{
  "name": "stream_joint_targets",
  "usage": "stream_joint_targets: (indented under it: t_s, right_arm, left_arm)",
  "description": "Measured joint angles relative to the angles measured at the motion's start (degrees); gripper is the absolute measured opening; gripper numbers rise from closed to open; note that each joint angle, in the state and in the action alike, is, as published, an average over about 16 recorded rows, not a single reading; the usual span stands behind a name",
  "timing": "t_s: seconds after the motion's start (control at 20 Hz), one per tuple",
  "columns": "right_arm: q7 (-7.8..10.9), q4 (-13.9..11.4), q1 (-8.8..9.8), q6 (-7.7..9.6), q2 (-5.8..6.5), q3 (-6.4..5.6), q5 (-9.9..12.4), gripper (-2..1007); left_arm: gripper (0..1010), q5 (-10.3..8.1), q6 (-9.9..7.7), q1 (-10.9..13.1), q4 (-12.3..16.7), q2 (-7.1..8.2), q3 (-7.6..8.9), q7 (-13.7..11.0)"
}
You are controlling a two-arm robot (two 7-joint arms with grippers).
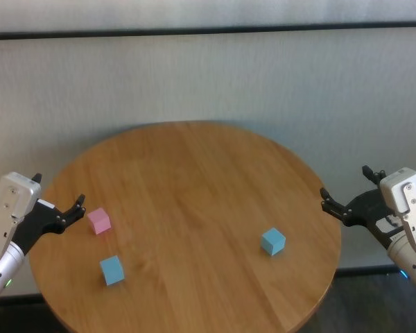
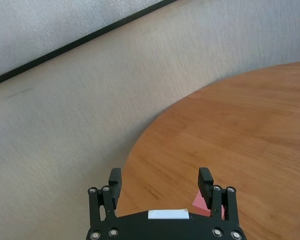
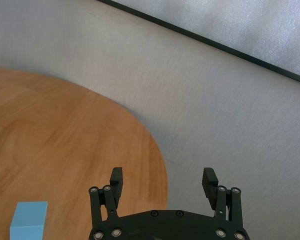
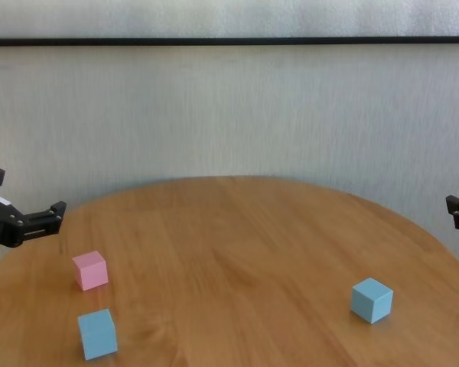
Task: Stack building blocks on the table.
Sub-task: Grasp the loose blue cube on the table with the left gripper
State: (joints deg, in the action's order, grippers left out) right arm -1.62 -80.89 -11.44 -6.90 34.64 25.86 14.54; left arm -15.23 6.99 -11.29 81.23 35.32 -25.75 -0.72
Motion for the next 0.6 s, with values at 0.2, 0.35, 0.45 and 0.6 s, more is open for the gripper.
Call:
stream_joint_targets:
  t_s: [0.2,0.35,0.45,0.6]
  right_arm:
    - [0.00,0.00,0.00,0.00,0.00,0.00,0.00,1001]
    - [0.00,0.00,0.00,0.00,0.00,0.00,0.00,1001]
    - [0.00,0.00,0.00,0.00,0.00,0.00,0.00,1001]
    - [0.00,0.00,0.00,0.00,0.00,0.00,0.00,1001]
  left_arm:
    - [1000,-0.90,0.23,0.11,0.26,1.28,0.09,-3.46]
    - [1000,-1.84,0.46,0.12,0.27,2.51,0.26,-6.86]
    - [1000,-2.66,0.63,0.11,0.18,3.46,0.39,-9.70]
    - [1000,-4.11,0.89,-0.04,-0.20,5.00,0.48,-14.67]
